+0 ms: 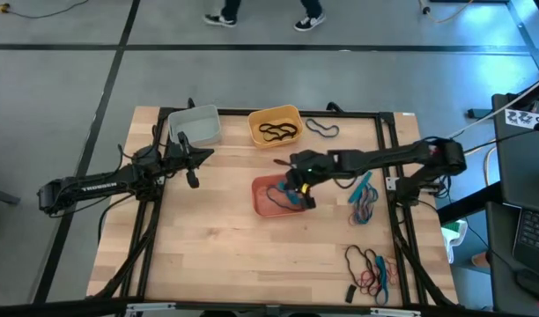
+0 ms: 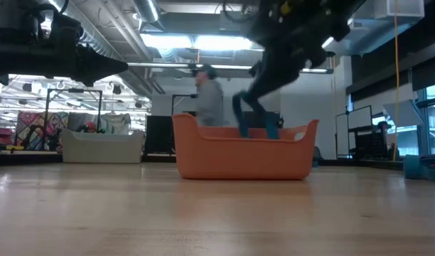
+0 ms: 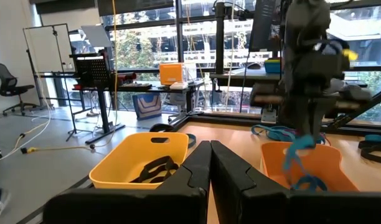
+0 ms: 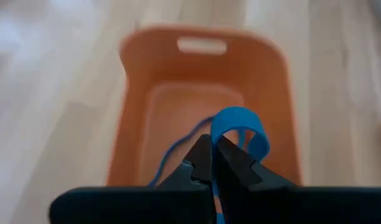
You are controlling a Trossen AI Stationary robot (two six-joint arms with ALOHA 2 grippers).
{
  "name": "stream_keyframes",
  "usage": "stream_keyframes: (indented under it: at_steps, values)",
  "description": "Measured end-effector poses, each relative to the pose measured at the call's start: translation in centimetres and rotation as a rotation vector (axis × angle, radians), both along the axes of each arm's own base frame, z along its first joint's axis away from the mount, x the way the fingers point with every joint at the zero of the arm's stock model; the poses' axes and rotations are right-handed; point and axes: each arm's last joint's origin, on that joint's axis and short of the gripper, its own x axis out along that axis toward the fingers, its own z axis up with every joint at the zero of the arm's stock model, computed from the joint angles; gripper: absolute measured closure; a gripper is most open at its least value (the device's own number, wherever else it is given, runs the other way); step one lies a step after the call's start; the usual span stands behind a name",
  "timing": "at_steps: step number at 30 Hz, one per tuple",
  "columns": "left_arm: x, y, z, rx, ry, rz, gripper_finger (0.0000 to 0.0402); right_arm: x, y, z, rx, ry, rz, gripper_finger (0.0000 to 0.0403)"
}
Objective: Sort rubber bands into baskets
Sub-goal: Put the blue rubber band into the orange bin
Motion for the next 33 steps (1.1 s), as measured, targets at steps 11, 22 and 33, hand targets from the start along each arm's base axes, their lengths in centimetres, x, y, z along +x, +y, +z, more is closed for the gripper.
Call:
stream_keyframes:
  at_steps: [11, 22, 33]
  values:
    - [0.0, 0.0, 0.0, 0.0, -0.001, 0.0, 0.0396, 1.4, -0.2, -3.4, 0.084, 0.094, -0.14, 0.0375]
    - [0.0, 0.0, 0.0, -0.001, -0.001, 0.0, 0.0396, 1.9, -0.1, -1.7, 0.114, 0.108, -0.132, 0.0245]
    - [0.0, 0.0, 0.0, -0.003, 0.002, 0.0, 0.0396, 0.9, -1.6, 3.3, 0.022, 0.169, -0.155, 0.0234]
